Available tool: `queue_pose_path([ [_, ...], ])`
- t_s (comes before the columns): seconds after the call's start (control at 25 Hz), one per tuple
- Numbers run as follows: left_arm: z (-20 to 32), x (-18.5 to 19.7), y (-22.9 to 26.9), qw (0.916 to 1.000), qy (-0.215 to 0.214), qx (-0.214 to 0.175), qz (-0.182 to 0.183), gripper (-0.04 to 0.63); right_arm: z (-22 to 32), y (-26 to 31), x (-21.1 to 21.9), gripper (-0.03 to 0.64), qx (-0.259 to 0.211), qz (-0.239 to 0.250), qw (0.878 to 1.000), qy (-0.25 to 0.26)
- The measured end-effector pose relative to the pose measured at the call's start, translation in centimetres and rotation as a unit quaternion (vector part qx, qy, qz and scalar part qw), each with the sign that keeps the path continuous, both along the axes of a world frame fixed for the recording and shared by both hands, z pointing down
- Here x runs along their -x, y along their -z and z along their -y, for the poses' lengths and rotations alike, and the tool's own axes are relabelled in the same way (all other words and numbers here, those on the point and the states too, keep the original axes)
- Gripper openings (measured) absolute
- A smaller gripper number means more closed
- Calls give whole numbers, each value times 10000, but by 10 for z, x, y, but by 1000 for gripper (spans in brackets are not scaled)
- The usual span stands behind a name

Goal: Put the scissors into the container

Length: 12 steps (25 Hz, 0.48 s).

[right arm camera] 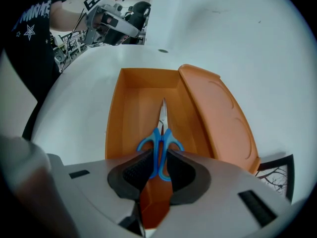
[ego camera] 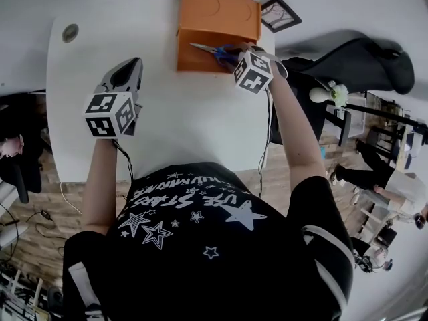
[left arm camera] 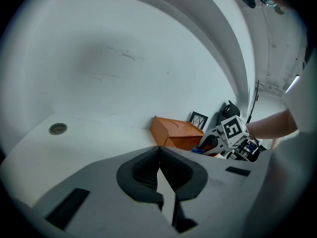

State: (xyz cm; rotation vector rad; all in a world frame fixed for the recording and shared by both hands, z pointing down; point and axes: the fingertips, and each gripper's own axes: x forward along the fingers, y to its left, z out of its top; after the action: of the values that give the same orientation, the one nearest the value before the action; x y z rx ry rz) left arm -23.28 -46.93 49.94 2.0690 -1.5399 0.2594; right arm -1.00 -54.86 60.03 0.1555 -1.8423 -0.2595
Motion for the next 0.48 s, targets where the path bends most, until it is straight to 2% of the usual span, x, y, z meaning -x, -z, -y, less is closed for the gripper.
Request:
queue_pose_path([
  [0.28,-2,-4,-2,10000,-18,5,-86,18,0,-5,-3,103,2,-148,9999,-37],
  [0.48,1,-5,0,10000,-42,-3,-74,18,1,3,-1,103,30,114,9998,-152],
])
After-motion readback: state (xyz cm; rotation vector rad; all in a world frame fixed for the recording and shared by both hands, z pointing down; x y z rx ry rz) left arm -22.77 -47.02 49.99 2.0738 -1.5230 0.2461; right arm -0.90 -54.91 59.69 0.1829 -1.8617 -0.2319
